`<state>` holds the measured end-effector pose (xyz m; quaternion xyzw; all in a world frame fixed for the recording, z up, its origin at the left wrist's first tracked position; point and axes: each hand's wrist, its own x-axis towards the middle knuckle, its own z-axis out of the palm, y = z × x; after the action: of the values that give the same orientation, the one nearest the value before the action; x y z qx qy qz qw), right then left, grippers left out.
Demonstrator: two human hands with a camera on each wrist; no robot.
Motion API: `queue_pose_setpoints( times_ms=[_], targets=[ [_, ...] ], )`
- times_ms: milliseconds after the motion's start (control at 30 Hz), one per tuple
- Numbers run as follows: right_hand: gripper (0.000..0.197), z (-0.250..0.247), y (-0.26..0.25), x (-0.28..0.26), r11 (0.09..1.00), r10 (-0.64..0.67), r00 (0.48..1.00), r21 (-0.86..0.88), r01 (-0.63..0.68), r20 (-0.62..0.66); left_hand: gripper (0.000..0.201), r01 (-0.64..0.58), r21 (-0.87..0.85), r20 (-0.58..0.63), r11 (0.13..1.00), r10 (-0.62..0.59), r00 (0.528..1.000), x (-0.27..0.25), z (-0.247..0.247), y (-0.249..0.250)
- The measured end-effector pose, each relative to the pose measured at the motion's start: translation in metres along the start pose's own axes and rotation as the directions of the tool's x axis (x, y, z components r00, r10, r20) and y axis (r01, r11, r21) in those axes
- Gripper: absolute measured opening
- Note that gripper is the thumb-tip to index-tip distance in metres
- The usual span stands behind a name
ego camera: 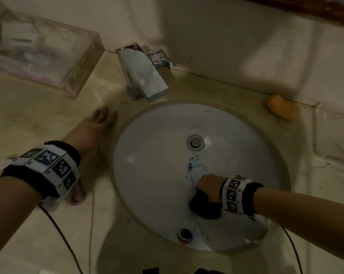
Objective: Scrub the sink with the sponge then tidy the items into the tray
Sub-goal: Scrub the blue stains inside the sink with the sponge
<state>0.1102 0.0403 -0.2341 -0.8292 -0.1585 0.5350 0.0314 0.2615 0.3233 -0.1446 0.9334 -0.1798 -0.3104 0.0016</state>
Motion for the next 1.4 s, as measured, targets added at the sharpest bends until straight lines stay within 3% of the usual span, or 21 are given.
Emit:
queue_pose_setpoints(
  times_ms=[67,133,233,300,400,533,633,767,900,933,1033,1100,1167,1233,1333,1400],
  targets=[
    [0.039,-0.005,0.004,-0.001,0.998,0.049,0.994,0.033,-0.046,-0.096,0.151,-0.005,-0.021,-0.016,1.000,0.004,1.000,0.000,0.001,-0.001],
    [0.037,-0.018,0.009,-0.010,0.996,0.061,0.992,0.076,-0.053,-0.114,0.146,-0.009,-0.021,-0.014,1.000,0.009,1.000,0.000,0.000,-0.001],
    [0.043,-0.030,0.008,-0.034,0.990,-0.100,0.991,0.111,0.090,0.085,0.139,-0.008,-0.004,0.014,1.000,0.008,1.000,0.000,-0.001,0.002],
    [0.039,-0.023,-0.004,-0.047,0.974,-0.214,0.949,0.121,0.190,0.232,0.142,0.001,-0.017,0.017,1.000,-0.001,1.000,0.002,-0.002,0.003],
    [0.033,-0.003,-0.022,-0.043,0.968,-0.252,0.927,0.059,0.245,0.278,0.147,0.008,-0.011,0.022,1.000,-0.008,1.000,0.002,-0.001,0.002],
    [0.029,0.000,-0.026,-0.023,0.975,-0.221,0.963,0.063,0.214,0.152,0.150,0.001,-0.006,0.019,1.000,-0.001,1.000,0.002,0.000,0.001],
    [0.030,0.002,-0.024,-0.007,0.989,-0.088,0.996,0.117,0.090,-0.022,0.151,0.001,-0.020,0.006,1.000,-0.001,1.000,0.002,0.000,0.000],
    [0.032,-0.003,-0.019,0.012,0.988,0.065,0.978,0.149,-0.035,-0.200,0.153,-0.007,-0.054,-0.021,0.999,0.006,1.000,0.001,0.002,-0.001],
    [0.027,-0.026,-0.010,0.009,0.977,0.109,0.968,0.204,-0.063,-0.227,0.152,-0.011,-0.069,-0.035,0.998,0.009,0.999,0.002,0.003,-0.003],
    [0.019,-0.030,-0.012,0.005,0.980,0.059,0.982,0.196,-0.023,-0.181,0.152,-0.012,-0.061,-0.026,0.998,0.010,1.000,0.002,0.003,-0.002],
    [0.026,-0.025,-0.034,-0.005,0.976,-0.107,0.993,0.195,0.097,0.043,0.153,-0.016,-0.051,-0.017,0.999,0.015,1.000,0.004,0.002,-0.002],
    [0.018,-0.016,-0.049,-0.002,0.973,-0.169,0.983,0.173,0.155,0.070,0.154,-0.019,-0.031,-0.015,0.999,0.018,1.000,0.004,0.002,-0.002],
    [0.026,-0.016,-0.051,0.010,0.981,-0.138,0.990,0.140,0.137,0.002,0.154,-0.014,-0.015,-0.023,1.000,0.014,1.000,0.005,0.004,-0.004],
    [0.027,-0.021,-0.049,0.018,0.986,-0.024,0.996,0.160,0.038,-0.087,0.151,-0.023,-0.016,-0.044,1.000,0.022,0.999,0.007,0.007,-0.006],
    [0.016,-0.028,-0.045,0.025,0.979,0.084,0.972,0.198,-0.040,-0.220,0.137,-0.042,-0.005,-0.077,0.999,0.041,0.996,0.008,0.011,-0.008],
    [0.008,-0.032,-0.043,0.027,0.975,0.158,0.938,0.199,-0.099,-0.307,0.142,-0.038,-0.026,-0.059,0.999,0.036,0.998,0.008,0.009,-0.008]
  ],
)
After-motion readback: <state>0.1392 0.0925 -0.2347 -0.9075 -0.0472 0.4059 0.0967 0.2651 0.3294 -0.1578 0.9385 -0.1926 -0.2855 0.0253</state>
